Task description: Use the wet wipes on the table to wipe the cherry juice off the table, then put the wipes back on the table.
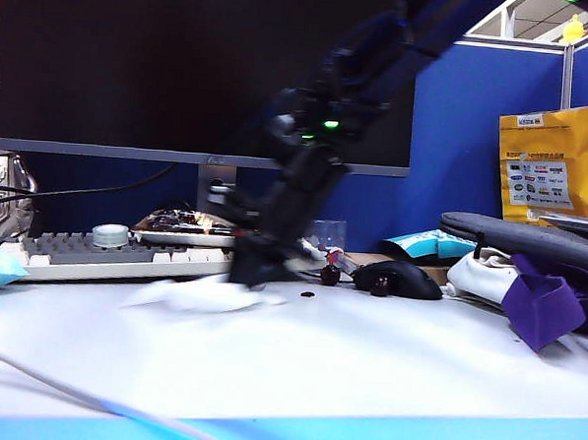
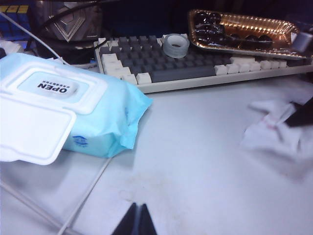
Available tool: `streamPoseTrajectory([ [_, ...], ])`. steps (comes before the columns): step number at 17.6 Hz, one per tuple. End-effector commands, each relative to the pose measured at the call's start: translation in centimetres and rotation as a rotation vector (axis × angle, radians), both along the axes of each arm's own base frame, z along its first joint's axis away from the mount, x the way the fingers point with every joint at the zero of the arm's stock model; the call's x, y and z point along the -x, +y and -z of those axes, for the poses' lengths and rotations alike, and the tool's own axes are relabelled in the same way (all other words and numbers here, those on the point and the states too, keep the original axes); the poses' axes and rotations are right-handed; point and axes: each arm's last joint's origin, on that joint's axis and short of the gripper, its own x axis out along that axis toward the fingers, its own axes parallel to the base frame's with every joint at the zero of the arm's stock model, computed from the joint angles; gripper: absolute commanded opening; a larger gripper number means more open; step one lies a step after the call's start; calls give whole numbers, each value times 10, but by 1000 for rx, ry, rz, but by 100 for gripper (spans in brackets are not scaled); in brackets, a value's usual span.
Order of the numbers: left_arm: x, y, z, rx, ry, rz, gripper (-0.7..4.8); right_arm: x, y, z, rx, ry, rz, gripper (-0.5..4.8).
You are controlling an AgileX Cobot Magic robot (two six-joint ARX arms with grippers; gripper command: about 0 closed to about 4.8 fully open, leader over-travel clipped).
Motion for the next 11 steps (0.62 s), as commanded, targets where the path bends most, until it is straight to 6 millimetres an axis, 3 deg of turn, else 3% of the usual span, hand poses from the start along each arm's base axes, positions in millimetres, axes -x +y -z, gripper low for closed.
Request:
streamPoseTrajectory([
  [1,0,0,3,0,13,2,-4,8,-1,10,238,-19,96,-6],
  [4,0,0,3,0,13,2,-4,7,-25,15,551,-64,227,-6],
  [7,0,0,3,0,13,2,-4,-1,-53,15,604,9,295,-6],
  [9,0,0,3,0,13,2,-4,0,-63,16,550,110,263,-6],
  [11,0,0,3,0,13,3,-4,3,-56,15,356,205,123,-6],
])
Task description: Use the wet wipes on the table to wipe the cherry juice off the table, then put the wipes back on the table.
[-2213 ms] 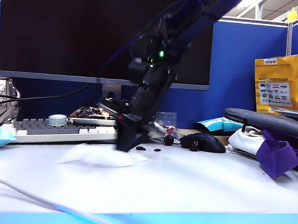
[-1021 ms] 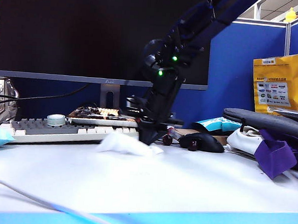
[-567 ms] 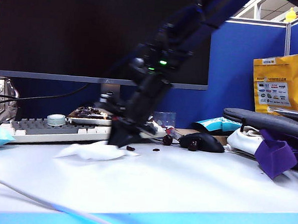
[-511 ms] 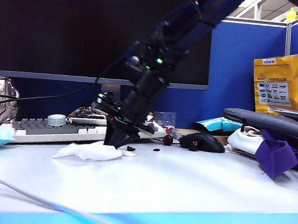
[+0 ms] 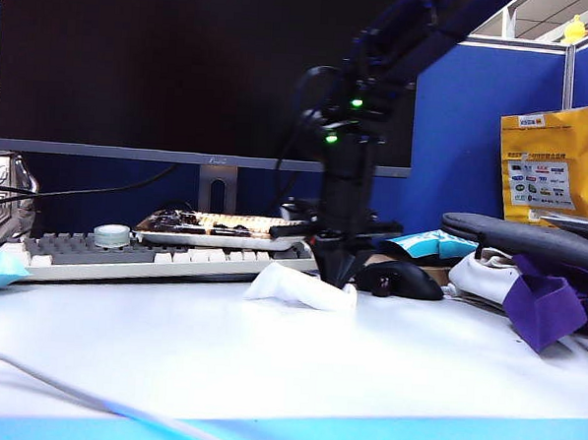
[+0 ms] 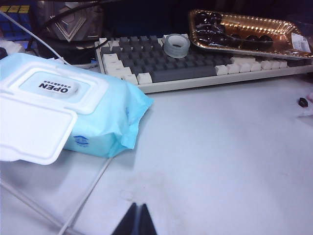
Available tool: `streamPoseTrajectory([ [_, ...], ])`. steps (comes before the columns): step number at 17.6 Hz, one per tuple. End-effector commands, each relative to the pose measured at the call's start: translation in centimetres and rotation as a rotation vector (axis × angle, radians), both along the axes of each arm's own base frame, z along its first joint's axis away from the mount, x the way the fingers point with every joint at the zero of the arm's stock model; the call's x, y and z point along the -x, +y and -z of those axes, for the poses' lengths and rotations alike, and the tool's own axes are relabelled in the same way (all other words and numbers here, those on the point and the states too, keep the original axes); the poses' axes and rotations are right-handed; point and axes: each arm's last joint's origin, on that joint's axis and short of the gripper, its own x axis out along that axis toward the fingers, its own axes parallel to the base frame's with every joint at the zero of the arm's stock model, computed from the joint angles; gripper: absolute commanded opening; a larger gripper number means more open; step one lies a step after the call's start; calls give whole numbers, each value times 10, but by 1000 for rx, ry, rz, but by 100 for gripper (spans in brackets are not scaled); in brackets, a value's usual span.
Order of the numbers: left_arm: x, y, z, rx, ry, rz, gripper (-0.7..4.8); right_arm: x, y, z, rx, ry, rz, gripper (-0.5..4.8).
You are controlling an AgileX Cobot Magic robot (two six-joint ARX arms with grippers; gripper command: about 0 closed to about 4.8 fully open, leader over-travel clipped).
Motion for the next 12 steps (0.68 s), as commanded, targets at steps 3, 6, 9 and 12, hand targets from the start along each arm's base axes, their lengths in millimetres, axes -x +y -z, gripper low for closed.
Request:
streamPoseTrajectory([
  [3,0,0,3,0,13,2,-4,26,15,25,-408,440,-203,-6],
  [6,0,0,3,0,13,2,-4,28,14,28,-250,400,-159,-6],
  [9,0,0,3,0,13,2,-4,20,1,30,30,256,-31,-6],
  [12,0,0,3,0,13,3,-4,11,-16,29,255,142,53,-6],
])
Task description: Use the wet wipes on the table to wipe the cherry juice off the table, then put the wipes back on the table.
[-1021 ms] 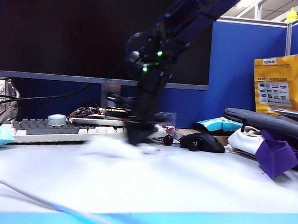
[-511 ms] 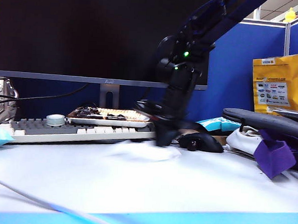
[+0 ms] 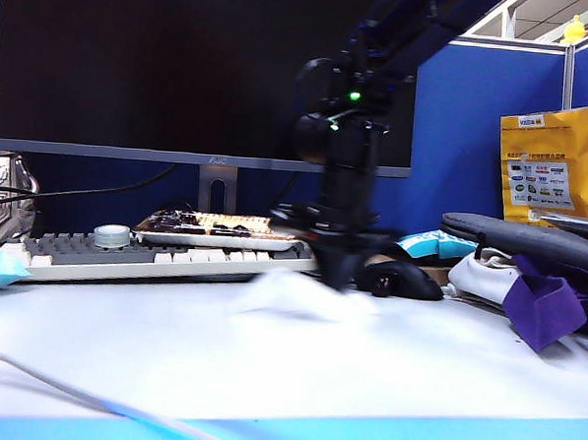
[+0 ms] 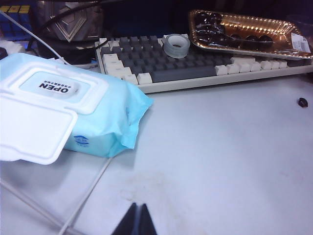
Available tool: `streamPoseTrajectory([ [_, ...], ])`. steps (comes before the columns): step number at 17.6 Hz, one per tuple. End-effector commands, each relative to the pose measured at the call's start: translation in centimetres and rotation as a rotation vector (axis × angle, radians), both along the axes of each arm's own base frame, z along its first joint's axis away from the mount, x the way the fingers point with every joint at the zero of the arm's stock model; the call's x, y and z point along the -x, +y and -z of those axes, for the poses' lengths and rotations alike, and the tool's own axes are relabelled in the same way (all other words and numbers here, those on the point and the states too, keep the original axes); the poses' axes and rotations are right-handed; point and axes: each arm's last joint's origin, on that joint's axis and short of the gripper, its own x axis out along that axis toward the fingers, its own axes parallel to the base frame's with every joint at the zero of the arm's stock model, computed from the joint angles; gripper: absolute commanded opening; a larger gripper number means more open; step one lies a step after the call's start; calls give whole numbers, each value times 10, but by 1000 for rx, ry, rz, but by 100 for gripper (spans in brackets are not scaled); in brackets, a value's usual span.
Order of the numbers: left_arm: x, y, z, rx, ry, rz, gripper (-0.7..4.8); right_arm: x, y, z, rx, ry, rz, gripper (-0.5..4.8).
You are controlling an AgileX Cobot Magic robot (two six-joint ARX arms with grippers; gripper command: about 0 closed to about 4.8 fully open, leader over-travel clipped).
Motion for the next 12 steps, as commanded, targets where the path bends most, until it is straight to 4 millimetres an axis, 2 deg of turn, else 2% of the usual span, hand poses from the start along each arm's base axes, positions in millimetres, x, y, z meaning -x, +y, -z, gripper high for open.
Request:
streamPoseTrajectory([
  [1,0,0,3,0,13,2,-4,-2,-13,29,192,23,43,-6],
  [2,0,0,3,0,13,3,-4,-2,-12,29,162,41,38,-6],
  [4,0,0,3,0,13,2,-4,1,-4,29,-103,164,0,-6],
  [9,0,0,3,0,13,3,-4,4,19,23,-589,307,-118,-6],
  [11,0,0,3,0,13,3,-4,6,26,22,-607,303,-142,-6],
  [12,0,0,3,0,13,3,-4,6,31,23,-523,240,-143,-6],
])
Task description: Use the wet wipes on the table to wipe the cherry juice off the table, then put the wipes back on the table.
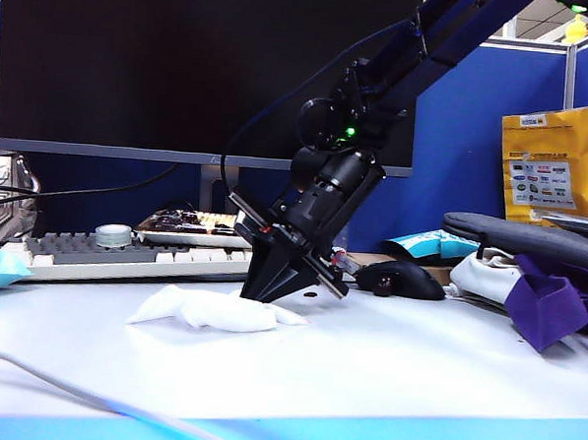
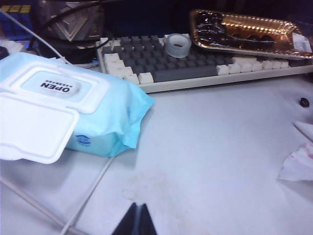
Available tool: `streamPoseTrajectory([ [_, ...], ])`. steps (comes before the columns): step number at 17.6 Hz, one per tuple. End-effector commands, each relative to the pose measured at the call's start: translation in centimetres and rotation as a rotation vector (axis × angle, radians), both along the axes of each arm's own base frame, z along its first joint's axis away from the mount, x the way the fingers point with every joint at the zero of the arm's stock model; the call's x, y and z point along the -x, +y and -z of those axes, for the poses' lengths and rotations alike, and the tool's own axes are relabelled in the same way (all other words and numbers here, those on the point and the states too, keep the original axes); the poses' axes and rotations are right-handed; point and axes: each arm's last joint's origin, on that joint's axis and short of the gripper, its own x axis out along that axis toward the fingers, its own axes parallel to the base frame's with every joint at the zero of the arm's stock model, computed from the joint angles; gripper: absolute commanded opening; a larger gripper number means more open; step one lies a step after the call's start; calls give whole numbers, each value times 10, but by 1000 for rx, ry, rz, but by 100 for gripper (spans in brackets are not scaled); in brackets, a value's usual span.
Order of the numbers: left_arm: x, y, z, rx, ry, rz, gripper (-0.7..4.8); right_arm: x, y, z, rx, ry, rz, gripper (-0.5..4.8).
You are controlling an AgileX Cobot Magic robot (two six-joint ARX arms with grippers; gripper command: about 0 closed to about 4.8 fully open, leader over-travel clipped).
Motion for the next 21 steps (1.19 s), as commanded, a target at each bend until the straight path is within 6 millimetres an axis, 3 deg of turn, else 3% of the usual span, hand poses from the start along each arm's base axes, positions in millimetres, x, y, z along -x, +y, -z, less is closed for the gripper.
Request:
streamPoseTrajectory([
  [1,0,0,3,0,13,3,-4,0,11,3,150,-151,8,-6],
  [2,0,0,3,0,13,2,-4,-3,15,4,288,-277,40,-6],
  [4,0,0,3,0,13,3,-4,-7,21,3,381,-419,56,-6],
  [8,0,0,3,0,13,2,-4,2,49,-6,277,-486,-24,-6],
  [12,0,0,3,0,13,3,-4,42,91,-7,15,-374,-310,-6],
  [14,0,0,3,0,13,3,-4,48,100,-6,99,-433,-310,-6],
  [16,0,0,3,0,13,3,-4,43,95,-4,313,-530,-217,-6],
  [18,0,0,3,0,13,3,-4,29,78,-5,537,-634,-112,-6],
  [19,0,0,3,0,13,3,-4,22,68,-5,596,-644,-81,-6],
  [21,0,0,3,0,13,3,-4,17,55,-6,541,-567,-99,-6],
])
